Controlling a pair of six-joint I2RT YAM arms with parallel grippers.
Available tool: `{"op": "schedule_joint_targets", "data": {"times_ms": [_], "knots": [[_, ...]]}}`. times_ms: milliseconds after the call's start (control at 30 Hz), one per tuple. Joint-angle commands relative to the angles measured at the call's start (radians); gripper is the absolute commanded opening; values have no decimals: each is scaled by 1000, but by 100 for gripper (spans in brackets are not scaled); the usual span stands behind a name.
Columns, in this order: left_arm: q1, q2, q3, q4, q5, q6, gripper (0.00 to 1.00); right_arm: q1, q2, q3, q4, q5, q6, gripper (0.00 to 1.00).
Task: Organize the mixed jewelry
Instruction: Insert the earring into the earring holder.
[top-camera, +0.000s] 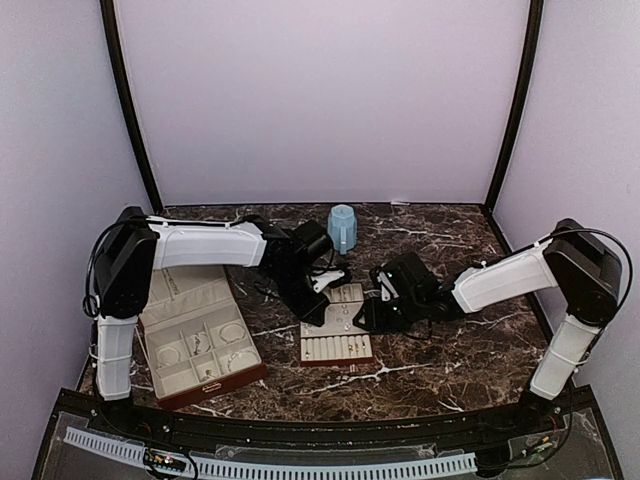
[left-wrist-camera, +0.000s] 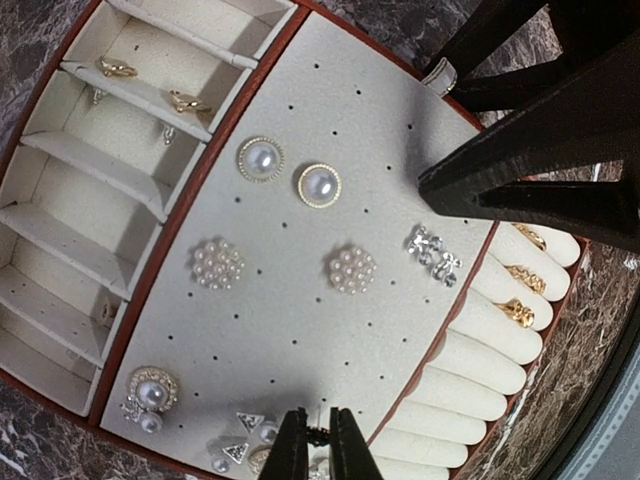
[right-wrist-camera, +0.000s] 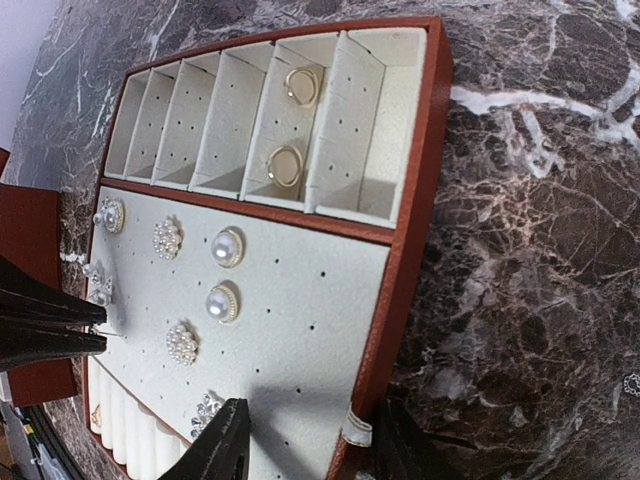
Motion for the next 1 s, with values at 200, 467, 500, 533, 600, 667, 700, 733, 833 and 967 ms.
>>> {"op": "schedule_joint_targets", "data": {"times_ms": [200, 467, 500, 533, 600, 667, 700, 733, 833, 967], "knots": [[-8, 7, 36, -17, -12, 21, 0, 19, 31, 23, 8, -17, -1, 42], [-14, 15, 41, -37, -29, 30, 0, 19, 33, 22, 6, -16, -1, 42], [-14, 14, 42, -40, -32, 31, 0, 18, 35, 22, 6, -15, 0, 42], [-15, 14, 44, -47, -32, 33, 0, 19, 36, 22, 6, -15, 0, 42], [-15, 14, 47, -58, -34, 35, 0, 19, 37, 22, 6, -15, 0, 42], [-18, 14, 51, -66, -37, 36, 0, 20, 37, 22, 8, -14, 1, 42], [-20, 14, 51, -70, -39, 37, 0, 20, 37, 22, 8, -14, 1, 42], [-21, 14, 53, -72, -40, 38, 0, 20, 36, 23, 8, -15, 1, 42], [-24, 14, 57, -83, -45, 40, 0, 21, 37, 22, 6, -13, 0, 41], [-24, 14, 58, -96, -54, 43, 0, 21, 37, 20, 7, -13, 2, 41]]}}
